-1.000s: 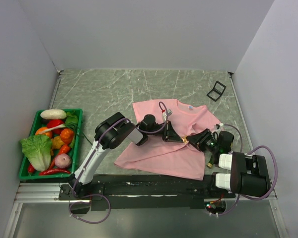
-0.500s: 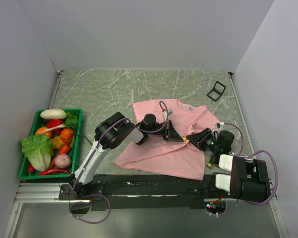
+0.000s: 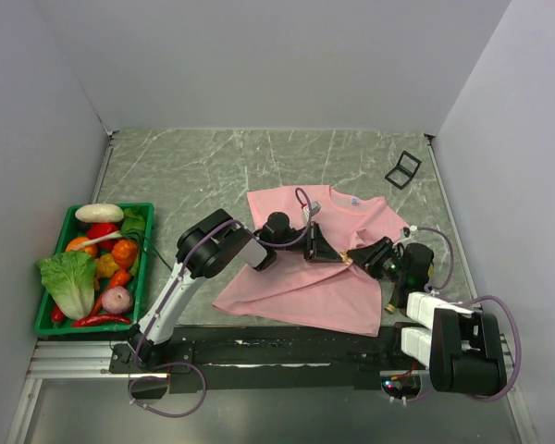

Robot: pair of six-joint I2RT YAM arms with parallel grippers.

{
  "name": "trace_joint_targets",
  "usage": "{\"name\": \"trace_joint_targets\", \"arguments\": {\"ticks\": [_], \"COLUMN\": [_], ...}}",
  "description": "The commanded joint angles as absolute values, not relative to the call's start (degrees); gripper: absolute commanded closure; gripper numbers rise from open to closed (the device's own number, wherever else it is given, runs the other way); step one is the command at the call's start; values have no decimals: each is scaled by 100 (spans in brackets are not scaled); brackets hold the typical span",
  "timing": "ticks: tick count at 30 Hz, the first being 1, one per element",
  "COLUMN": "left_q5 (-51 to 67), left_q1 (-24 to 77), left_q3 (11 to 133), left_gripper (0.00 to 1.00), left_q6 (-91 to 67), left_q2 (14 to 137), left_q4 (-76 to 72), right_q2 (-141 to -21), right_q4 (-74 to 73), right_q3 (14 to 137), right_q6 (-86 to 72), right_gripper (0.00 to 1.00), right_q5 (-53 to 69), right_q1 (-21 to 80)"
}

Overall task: Pin the brooch onto the clothing
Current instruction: Pin the brooch onto the flattened clothing.

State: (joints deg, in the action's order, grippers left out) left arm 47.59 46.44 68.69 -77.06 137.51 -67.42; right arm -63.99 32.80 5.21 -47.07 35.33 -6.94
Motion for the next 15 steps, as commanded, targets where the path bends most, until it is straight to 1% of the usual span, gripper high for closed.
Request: {"name": "trace_joint_targets", "arguments": {"ticks": [1, 9, 15], "left_q5": [4790, 4737, 4685], "left_q1": [4772, 4808, 4869], "left_q3": [6935, 6777, 6767], "left_gripper": [99, 99, 99], "left_q6": [-8051, -8200, -8183], "left_q2": [13517, 13465, 13386], "left_q4": [-7848, -8112, -8104], "right_q2": [-6249, -5705, -5397], "right_q4": [3199, 2831, 2540], "right_q3": [352, 281, 281], "right_q6": [-4641, -4571, -4474], "right_gripper": [62, 67, 69], "right_q5": [3121, 2795, 2611], "right_q1": [-598, -554, -475]}}
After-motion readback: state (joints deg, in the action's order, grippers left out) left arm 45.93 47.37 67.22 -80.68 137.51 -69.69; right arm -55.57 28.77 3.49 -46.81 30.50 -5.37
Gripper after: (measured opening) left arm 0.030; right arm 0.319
